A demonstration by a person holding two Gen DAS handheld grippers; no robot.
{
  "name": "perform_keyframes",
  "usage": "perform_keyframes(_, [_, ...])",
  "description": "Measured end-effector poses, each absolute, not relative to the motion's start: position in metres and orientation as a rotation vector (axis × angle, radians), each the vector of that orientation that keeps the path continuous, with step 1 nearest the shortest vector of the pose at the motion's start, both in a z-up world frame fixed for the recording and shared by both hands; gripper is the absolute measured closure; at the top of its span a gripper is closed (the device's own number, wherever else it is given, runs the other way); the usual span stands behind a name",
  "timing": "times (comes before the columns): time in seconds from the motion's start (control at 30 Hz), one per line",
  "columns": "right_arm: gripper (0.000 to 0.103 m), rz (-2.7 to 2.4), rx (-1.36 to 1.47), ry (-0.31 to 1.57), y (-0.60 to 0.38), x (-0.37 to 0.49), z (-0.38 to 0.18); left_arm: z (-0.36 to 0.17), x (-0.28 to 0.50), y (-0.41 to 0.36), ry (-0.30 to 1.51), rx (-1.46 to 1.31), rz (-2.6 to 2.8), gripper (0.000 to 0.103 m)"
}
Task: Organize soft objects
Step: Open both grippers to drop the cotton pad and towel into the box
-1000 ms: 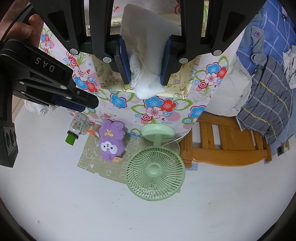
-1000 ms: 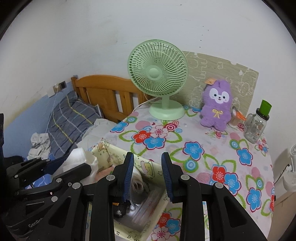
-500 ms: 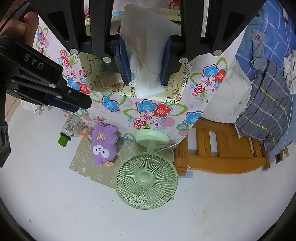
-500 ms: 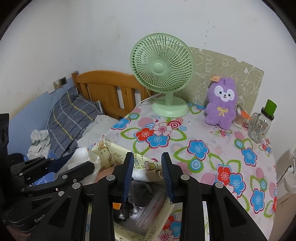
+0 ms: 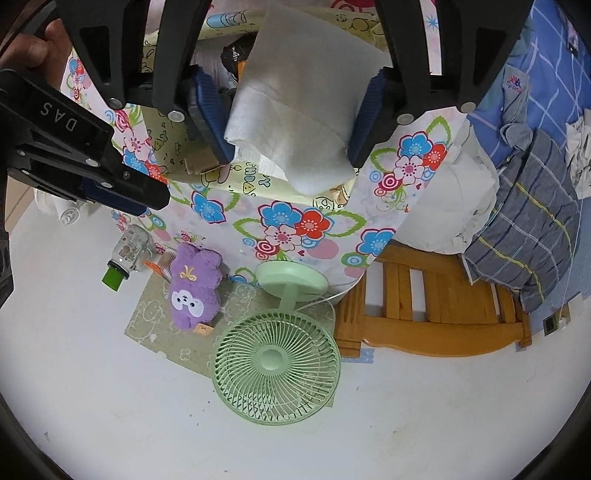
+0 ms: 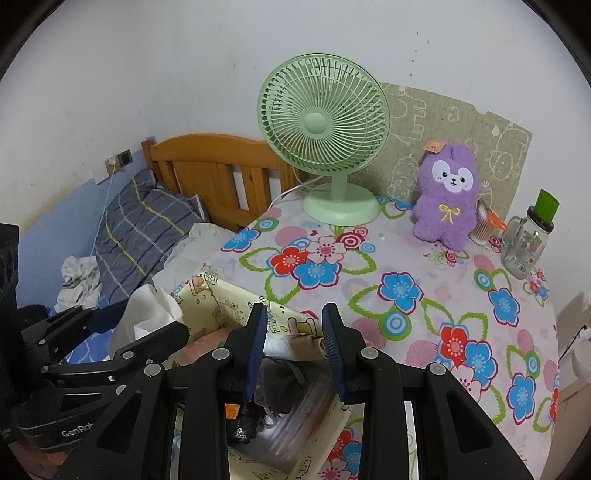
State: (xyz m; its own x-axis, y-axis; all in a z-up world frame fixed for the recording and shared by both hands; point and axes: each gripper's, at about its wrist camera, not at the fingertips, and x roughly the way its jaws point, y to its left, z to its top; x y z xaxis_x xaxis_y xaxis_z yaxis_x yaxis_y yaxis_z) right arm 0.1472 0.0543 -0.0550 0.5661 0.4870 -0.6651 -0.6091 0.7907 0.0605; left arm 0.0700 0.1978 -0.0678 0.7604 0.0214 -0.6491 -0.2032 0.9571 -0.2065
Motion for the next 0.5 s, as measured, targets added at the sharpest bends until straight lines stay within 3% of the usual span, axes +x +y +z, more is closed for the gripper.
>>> perform_keyframes(0.2, [0.068,0.650,-0.174,0.717,0.0513,0.1458,-0.0535,-0.0647,0.0663,0.1969,0.686,-0.279,0.129,0.024])
perform_keyframes(0.3, [0.059,0.643,-0.164,0.720,0.0478,0.1468,-0.0531,-0.0637,0.0654,0.1955,0.686,-0.276,0.129,0.024])
perform_keyframes(0.5, [0.057,0.645,-0.162,0.713,0.0442,0.1438,-0.0505,-0.0610,0.0634,0.1924,0.686,-0.273,0.134,0.023])
